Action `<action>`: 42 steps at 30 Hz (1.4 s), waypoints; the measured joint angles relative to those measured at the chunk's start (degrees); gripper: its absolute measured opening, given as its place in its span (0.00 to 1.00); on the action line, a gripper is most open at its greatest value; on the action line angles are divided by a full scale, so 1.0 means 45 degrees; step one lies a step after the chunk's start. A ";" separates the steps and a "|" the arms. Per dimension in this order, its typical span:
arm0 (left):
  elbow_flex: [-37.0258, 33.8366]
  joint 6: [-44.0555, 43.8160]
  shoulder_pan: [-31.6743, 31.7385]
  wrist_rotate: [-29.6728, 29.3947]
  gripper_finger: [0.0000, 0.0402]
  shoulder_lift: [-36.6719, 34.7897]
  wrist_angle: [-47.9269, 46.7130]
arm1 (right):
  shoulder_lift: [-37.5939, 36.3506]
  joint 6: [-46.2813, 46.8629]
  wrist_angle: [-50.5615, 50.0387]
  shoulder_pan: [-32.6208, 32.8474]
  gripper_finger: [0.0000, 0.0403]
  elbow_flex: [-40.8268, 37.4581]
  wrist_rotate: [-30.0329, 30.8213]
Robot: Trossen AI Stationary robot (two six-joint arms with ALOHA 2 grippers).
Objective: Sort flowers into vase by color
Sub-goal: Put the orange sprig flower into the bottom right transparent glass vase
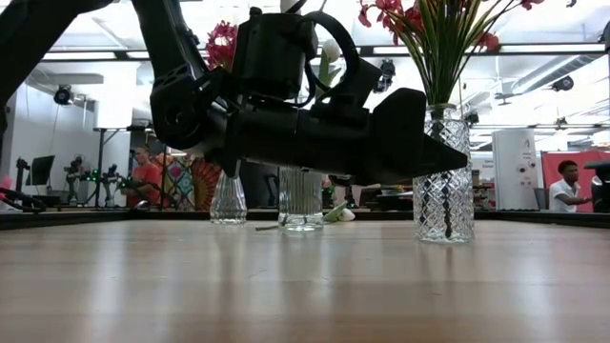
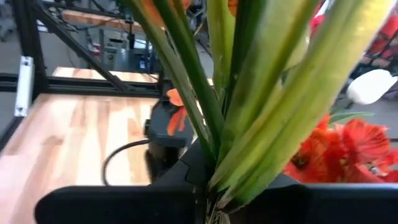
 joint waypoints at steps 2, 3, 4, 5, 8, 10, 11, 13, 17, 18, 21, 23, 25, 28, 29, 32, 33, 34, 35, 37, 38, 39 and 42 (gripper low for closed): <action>0.0000 0.0000 0.0002 0.0000 0.61 0.0002 0.0000 | -0.0031 -0.0267 0.0002 -0.0020 0.06 0.0000 0.0086; 0.0000 -0.0003 0.0002 0.0000 0.61 0.0007 0.0000 | -0.0058 -0.0441 0.0001 -0.0029 0.06 0.0000 0.0095; 0.0000 -0.0004 0.0000 -0.0005 0.61 0.0022 0.0008 | -0.0098 -0.0539 -0.0003 -0.0029 0.06 0.0000 0.0095; 0.0000 -0.0005 0.0000 -0.0005 0.61 0.0044 0.0031 | -0.0113 -0.0621 0.0001 -0.0024 0.06 0.0000 0.0099; 0.0000 -0.0010 0.0000 -0.0005 0.61 0.0062 0.0055 | -0.0191 -0.0791 -0.0073 -0.0024 0.06 0.0000 0.0415; 0.0000 -0.0010 0.0000 -0.0005 0.61 0.0068 0.0058 | -0.0282 -0.0807 -0.0223 -0.0024 0.06 0.0000 0.0678; 0.0000 -0.0010 0.0000 -0.0005 0.61 0.0073 0.0058 | -0.0301 -0.0802 -0.0314 -0.0037 0.06 0.0000 0.0762; 0.0000 -0.0010 0.0000 -0.0005 0.61 0.0078 0.0058 | -0.0304 -0.0802 -0.0541 -0.0138 0.06 0.0005 0.0755; 0.0000 -0.0010 0.0000 -0.0005 0.61 0.0083 0.0058 | -0.0285 -0.0496 -0.0831 -0.0414 0.06 0.0005 0.0716; 0.0000 -0.0010 0.0000 -0.0005 0.61 0.0083 0.0063 | -0.0285 -0.0392 -0.0900 -0.0483 0.06 0.0005 0.0720; -0.0005 -0.0010 0.0000 -0.0005 0.61 0.0087 0.0065 | -0.0285 -0.0062 -0.0999 -0.0640 0.06 0.0010 0.0721; -0.0009 -0.0006 0.0000 -0.0005 0.61 0.0092 0.0072 | -0.0285 0.0131 -0.1013 -0.0701 0.06 0.0010 0.0712; -0.0010 -0.0008 0.0000 -0.0005 0.61 0.0096 0.0073 | -0.0285 0.0317 -0.1038 -0.0729 0.06 0.0010 0.0702; -0.0010 -0.0005 0.0000 -0.0005 0.61 0.0098 0.0082 | -0.0285 0.0750 -0.1043 -0.0729 0.06 -0.0016 0.0628; -0.0010 -0.0005 0.0000 -0.0005 0.61 0.0102 0.0078 | -0.0285 0.0874 -0.1038 -0.0729 0.06 -0.0060 0.0614; -0.0010 -0.0005 0.0000 -0.0002 0.61 0.0102 0.0078 | -0.0280 0.1250 -0.1049 -0.0729 0.06 -0.0267 0.0608; -0.0010 -0.0005 0.0000 -0.0005 0.61 0.0102 0.0078 | -0.0280 0.1348 -0.1043 -0.0729 0.06 -0.0343 0.0603; -0.0010 -0.0005 0.0000 -0.0002 0.61 0.0102 0.0076 | -0.0280 0.1442 -0.1050 -0.0736 0.06 -0.0413 0.0605; -0.0010 -0.0005 0.0000 -0.0005 0.61 0.0102 0.0073 | -0.0279 0.1452 -0.1050 -0.0743 0.06 -0.0467 0.0600; -0.0010 -0.0005 0.0000 -0.0002 0.61 0.0102 0.0073 | -0.0275 0.1476 -0.1043 -0.0743 0.06 -0.0525 0.0600; -0.0010 -0.0005 0.0000 0.0000 0.61 0.0102 0.0073 | -0.0275 0.1474 -0.1043 -0.0748 0.06 -0.0525 0.0600; -0.0010 -0.0005 0.0000 -0.0002 0.61 0.0102 0.0073 | -0.0275 0.1474 -0.1038 -0.0748 0.06 -0.0525 0.0600; -0.0010 0.0000 0.0000 0.0000 0.61 0.0107 0.0071 | -0.0275 0.1477 -0.1042 -0.0748 0.06 -0.0525 0.0569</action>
